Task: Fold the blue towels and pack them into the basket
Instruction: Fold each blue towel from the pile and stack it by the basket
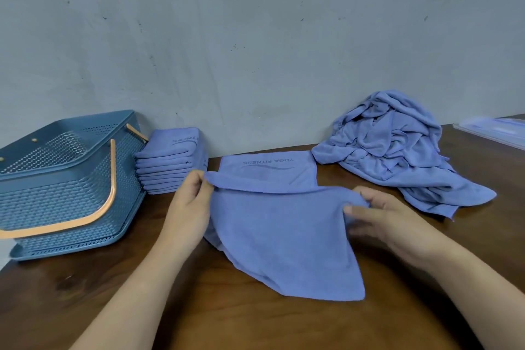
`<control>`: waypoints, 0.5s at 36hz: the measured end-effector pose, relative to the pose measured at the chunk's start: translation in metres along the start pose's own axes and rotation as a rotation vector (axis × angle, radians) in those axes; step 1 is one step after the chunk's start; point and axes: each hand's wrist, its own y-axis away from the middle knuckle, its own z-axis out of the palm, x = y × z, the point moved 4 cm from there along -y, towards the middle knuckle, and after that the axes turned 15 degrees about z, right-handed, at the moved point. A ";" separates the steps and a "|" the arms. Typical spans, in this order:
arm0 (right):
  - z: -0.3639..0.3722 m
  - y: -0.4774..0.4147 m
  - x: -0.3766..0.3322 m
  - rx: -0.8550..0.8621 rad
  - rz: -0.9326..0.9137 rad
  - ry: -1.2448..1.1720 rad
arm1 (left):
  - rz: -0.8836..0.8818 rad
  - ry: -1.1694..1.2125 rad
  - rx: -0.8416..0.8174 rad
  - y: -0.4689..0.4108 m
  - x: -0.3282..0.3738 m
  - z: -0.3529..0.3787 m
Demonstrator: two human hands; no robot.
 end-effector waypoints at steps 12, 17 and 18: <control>0.047 -0.008 0.012 -0.100 0.120 -0.020 | -0.122 -0.090 -0.674 0.024 -0.015 0.030; 0.014 -0.006 0.012 0.047 0.170 -0.002 | -0.124 0.024 -0.685 0.032 -0.008 0.044; 0.006 -0.005 0.012 0.080 0.182 0.005 | -0.120 0.025 -0.701 0.033 -0.007 0.046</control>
